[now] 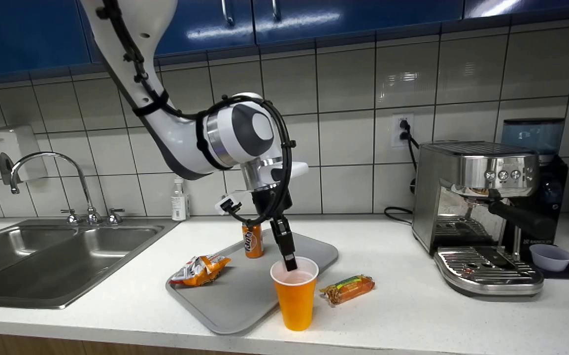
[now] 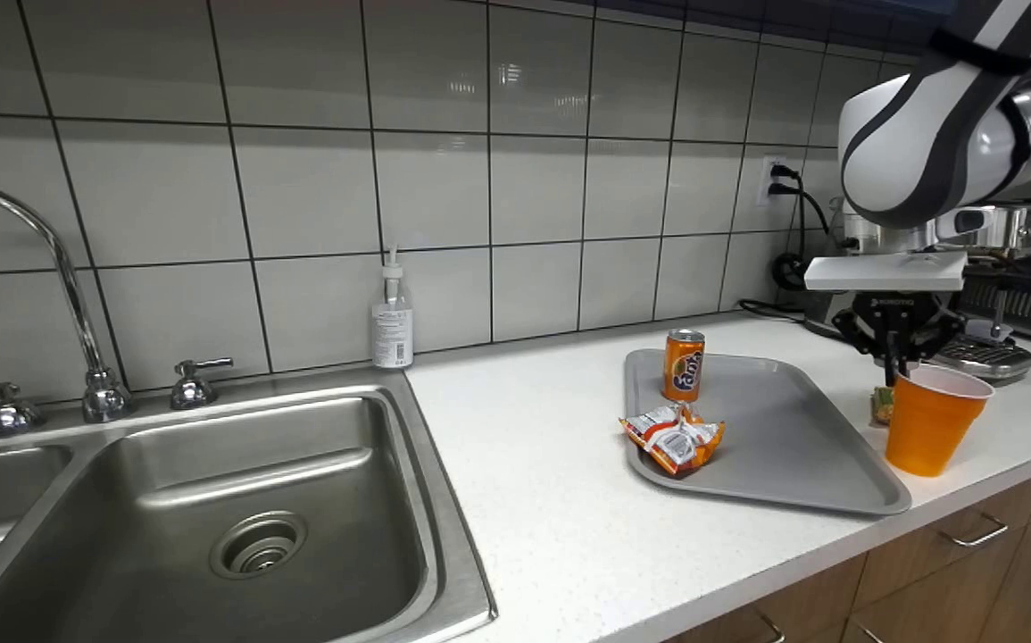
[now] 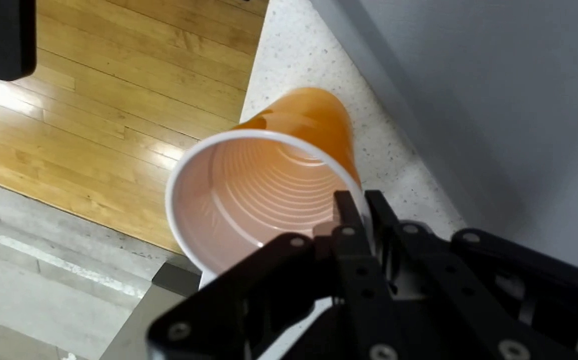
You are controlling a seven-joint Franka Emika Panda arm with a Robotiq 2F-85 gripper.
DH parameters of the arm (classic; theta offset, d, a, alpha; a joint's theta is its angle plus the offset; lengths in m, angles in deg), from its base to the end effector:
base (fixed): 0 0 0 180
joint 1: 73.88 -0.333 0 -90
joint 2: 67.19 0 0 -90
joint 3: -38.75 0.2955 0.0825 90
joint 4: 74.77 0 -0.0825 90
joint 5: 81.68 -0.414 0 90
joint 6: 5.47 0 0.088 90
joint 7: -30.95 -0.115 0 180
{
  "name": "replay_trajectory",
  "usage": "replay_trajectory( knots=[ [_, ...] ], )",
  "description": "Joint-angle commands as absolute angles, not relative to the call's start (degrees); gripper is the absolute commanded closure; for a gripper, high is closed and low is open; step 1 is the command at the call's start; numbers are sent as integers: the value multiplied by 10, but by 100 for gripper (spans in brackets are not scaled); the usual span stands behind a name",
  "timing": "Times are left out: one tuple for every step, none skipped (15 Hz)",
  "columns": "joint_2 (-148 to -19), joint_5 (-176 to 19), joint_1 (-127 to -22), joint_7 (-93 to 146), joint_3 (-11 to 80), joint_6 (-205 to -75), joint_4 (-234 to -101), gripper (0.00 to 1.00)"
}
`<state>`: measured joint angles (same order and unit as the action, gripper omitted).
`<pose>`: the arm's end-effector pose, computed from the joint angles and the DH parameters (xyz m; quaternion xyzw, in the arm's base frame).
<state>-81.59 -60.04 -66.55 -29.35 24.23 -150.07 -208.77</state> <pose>0.4827 -0.1980 0.1728 0.8413 -0.5225 0.0131 0.1383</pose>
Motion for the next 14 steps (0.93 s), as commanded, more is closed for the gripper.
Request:
replay_trajectory(
  knots=[
    [-797,-600,-676,-291,228,-1498,-2095,100],
    [-794,-598,-677,-293,226,-1498,-2097,99],
    [-790,-596,-678,-295,225,-1498,-2099,99],
    [-786,-594,-679,-297,224,-1498,-2101,99],
    [-779,-591,-681,-300,224,-1498,-2106,99],
    [-772,-587,-684,-303,223,-1498,-2109,99],
    [-765,-584,-686,-306,222,-1498,-2113,99],
    [-756,-580,-689,-311,222,-1499,-2118,99],
    [-747,-574,-691,-316,223,-1498,-2123,99],
    [-739,-569,-693,-320,225,-1498,-2127,99],
    [-730,-564,-695,-326,227,-1496,-2132,99],
    [-722,-558,-696,-331,230,-1495,-2136,99],
    [-714,-553,-698,-339,234,-1494,-2140,99],
    [-706,-546,-700,-348,239,-1492,-2144,99]
  ],
)
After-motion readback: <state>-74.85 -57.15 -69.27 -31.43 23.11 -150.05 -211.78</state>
